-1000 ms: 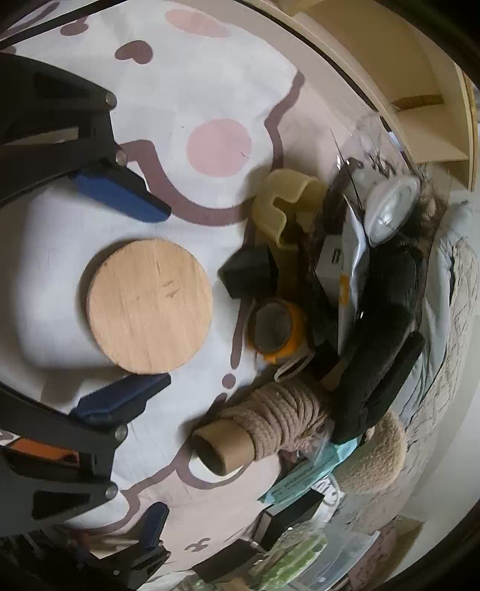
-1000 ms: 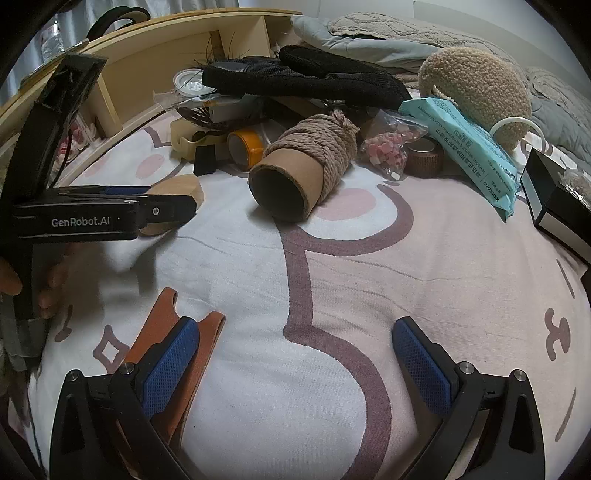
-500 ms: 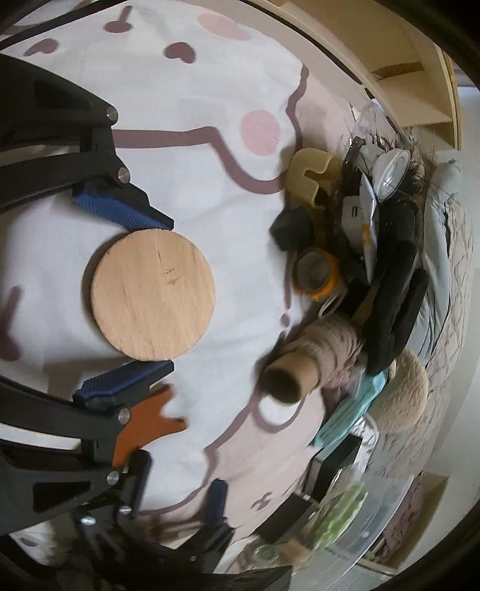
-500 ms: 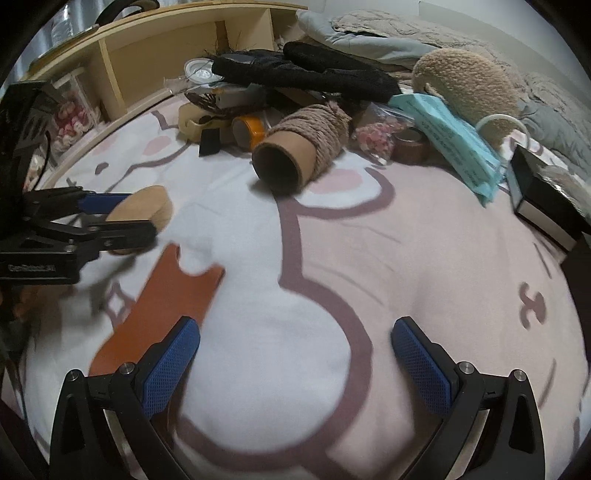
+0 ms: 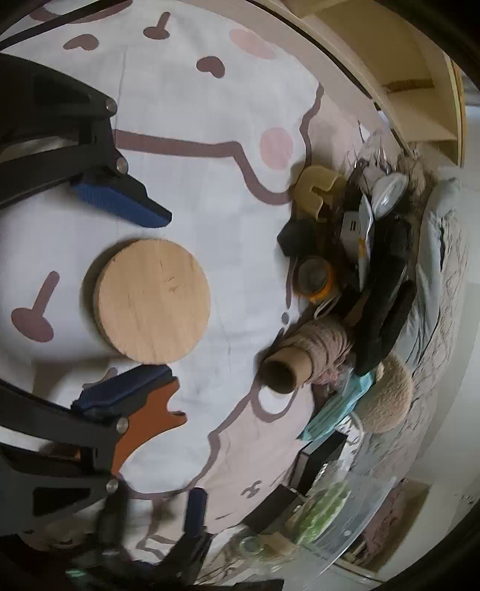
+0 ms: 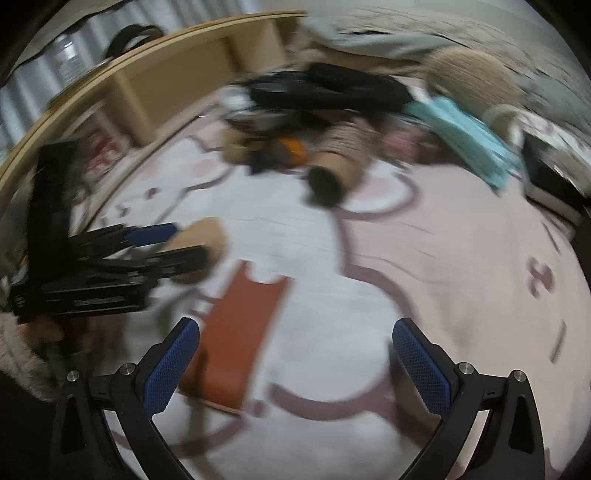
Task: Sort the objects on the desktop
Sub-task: 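Carry the wooden disc with the left gripper while the right gripper approaches the leather strip, then grasp the leather strip with the right gripper while the left gripper sets the disc down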
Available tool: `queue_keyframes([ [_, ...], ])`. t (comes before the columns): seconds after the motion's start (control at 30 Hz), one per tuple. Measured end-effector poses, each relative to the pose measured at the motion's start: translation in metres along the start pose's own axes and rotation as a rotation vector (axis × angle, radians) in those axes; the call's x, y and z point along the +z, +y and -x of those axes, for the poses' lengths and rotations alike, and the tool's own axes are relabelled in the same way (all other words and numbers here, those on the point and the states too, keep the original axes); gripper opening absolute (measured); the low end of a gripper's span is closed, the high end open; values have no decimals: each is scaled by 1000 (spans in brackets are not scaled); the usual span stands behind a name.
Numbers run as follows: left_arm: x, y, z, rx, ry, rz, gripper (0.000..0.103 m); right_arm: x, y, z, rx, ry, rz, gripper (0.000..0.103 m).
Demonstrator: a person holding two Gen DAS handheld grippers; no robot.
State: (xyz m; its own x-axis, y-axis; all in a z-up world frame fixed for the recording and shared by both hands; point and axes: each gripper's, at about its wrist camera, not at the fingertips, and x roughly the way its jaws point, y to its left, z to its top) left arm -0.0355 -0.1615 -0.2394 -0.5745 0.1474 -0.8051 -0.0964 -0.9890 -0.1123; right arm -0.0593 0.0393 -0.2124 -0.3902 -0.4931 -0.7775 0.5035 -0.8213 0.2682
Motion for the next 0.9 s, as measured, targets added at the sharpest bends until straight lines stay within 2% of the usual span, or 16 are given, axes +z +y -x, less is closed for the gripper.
queue_keyframes([
  [0.13, 0, 3, 7, 15, -40, 31, 78, 4, 25, -22, -5, 59, 87, 103],
  [0.27, 0, 7, 16, 54, -90, 54, 84, 5, 29, -46, -36, 67, 79, 101],
  [0.33, 0, 10, 22, 64, -117, 65, 84, 4, 28, -48, -69, 44, 88, 85],
  [0.37, 0, 11, 24, 71, -127, 68, 84, 3, 26, -47, -75, 33, 84, 82],
  [0.4, 0, 12, 26, 76, -136, 70, 84, 1, 23, -45, -80, 18, 75, 72],
  [0.43, 1, 12, 29, 80, -146, 71, 84, 0, 17, -42, -93, 9, 65, 58],
  [0.5, 1, 13, 33, 65, -161, 78, 84, -2, 5, -36, -93, -1, 33, 45],
  [0.7, 0, 14, 37, 19, -167, 95, 84, -20, -25, -10, -180, -6, 21, 45],
  [0.83, 0, 17, 33, 53, -158, 112, 84, -33, -42, 7, -249, 2, 26, 45],
  [0.9, 3, 19, 31, 104, -154, 120, 84, -38, -52, 15, -273, 3, 11, 45],
])
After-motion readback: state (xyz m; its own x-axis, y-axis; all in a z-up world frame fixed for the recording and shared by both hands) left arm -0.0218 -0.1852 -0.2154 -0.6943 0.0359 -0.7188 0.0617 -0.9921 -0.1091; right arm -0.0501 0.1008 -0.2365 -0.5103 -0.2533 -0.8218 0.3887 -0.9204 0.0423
